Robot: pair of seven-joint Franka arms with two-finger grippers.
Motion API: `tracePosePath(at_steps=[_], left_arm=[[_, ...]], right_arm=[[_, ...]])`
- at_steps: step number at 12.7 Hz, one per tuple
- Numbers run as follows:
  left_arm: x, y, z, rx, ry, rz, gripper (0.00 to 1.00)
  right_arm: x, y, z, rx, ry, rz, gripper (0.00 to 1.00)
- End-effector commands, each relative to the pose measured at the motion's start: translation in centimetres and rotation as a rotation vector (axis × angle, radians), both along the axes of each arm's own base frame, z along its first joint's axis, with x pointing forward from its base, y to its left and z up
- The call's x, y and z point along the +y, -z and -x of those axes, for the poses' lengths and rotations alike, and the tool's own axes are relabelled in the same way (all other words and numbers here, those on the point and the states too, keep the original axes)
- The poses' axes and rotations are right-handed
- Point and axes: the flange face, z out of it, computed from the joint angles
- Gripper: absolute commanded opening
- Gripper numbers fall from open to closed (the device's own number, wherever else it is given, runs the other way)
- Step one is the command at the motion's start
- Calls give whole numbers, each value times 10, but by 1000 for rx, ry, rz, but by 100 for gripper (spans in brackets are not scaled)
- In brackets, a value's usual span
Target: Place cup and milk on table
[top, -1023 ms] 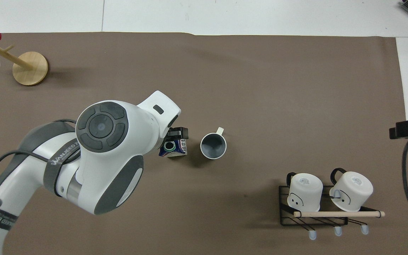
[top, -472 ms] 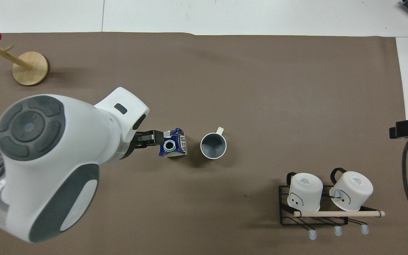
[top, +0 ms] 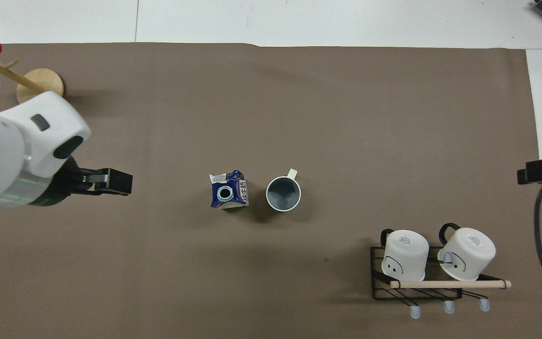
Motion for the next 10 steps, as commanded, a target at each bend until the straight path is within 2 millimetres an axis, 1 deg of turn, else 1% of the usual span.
tracePosePath(at_steps=[1, 3, 4, 6, 8, 10], left_arm=[[42, -27, -1, 10, -55, -5, 100], [65, -27, -1, 33, -53, -10, 100], [74, -33, 1, 41, -18, -7, 100], [90, -34, 2, 55, -28, -5, 100], [98, -33, 3, 73, -39, -9, 100], [98, -34, 3, 65, -19, -5, 100]], right_arm=[[-2, -2, 4, 1, 11, -5, 100], [-2, -3, 4, -1, 11, -5, 100], [-2, -3, 4, -1, 11, -5, 100], [-2, -2, 4, 1, 11, -5, 100], [-2, -3, 4, -1, 11, -6, 100], [-2, -2, 4, 1, 11, -5, 100]])
